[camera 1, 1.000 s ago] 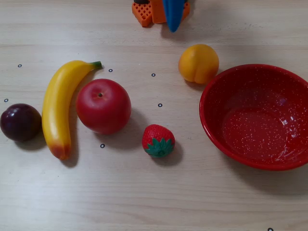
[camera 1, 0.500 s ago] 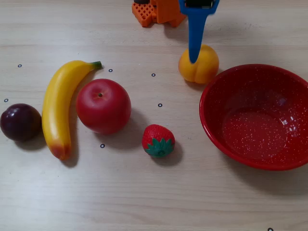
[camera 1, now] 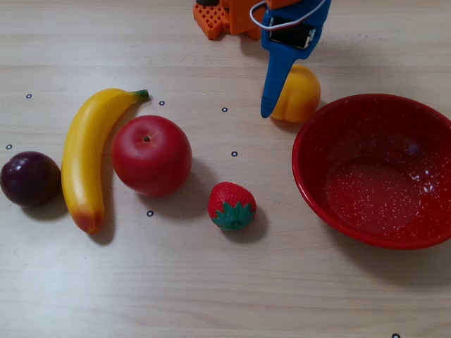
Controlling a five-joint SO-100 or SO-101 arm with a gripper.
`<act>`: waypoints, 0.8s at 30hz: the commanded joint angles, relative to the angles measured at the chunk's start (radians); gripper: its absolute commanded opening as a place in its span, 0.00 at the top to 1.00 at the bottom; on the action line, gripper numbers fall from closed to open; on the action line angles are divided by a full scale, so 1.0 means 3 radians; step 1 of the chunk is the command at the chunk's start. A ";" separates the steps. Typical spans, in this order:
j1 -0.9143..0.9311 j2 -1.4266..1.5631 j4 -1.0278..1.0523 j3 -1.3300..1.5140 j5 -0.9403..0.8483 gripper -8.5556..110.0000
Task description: Put the peach in the red bowl.
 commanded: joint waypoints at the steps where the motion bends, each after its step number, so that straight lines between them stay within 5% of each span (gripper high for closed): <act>1: -0.0056 0.0102 0.0240 -0.0394 -0.0148 0.53; 10: 0.0235 0.0583 0.0726 -0.0383 -0.0383 0.53; 24: 0.0731 0.0741 0.0000 0.0465 -0.0399 0.54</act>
